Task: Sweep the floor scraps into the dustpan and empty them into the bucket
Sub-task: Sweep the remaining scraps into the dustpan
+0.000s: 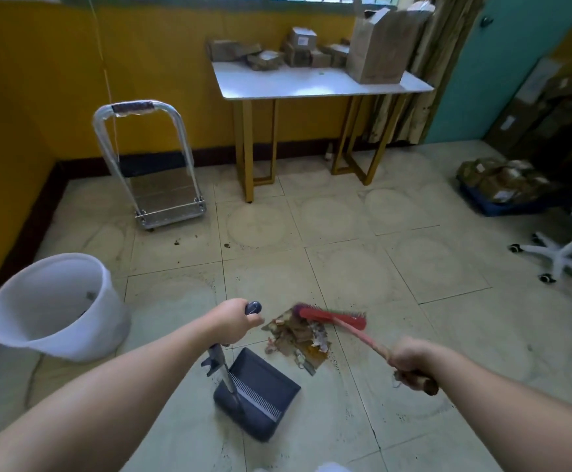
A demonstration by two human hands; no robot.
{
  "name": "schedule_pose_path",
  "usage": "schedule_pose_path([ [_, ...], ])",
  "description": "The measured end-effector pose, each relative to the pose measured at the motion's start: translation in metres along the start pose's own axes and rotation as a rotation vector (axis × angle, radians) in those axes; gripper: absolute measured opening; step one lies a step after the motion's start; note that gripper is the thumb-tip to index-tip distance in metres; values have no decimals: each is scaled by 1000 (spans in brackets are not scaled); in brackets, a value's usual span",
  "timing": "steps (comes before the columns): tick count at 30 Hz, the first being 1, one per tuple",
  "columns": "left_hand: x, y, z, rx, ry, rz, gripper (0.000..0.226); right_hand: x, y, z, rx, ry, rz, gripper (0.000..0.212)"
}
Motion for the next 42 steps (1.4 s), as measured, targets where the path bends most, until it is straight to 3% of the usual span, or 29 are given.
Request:
schedule_pose_path([
  [11,-12,4,8,-47,94,-3,32,-22,8,-5,11,65,1,16],
  [21,16,8,36,36,137,-15,35,-10,16,-11,0,105,-101,12],
  [28,53,26,56,128,187,-76,35,39,-9,-54,50,188,-157,23],
  [34,48,17,79,220,204,-170,37,13,-27,-52,61,216,-254,25],
  [37,46,9,78,285,180,-159,43,11,-45,-37,4,161,-211,14],
  [42,51,-3,76,288,143,-152,43,20,-58,-13,-68,82,-175,24],
])
Point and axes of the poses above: each hand's wrist, its own y-axis away from the middle knuckle, its own z-axis out of the palm, x = y × z, the point moved 9 cm from there along -y, towards the middle knuckle, and after that the axes turned 11 degrees about y, right-handed, at the moved point
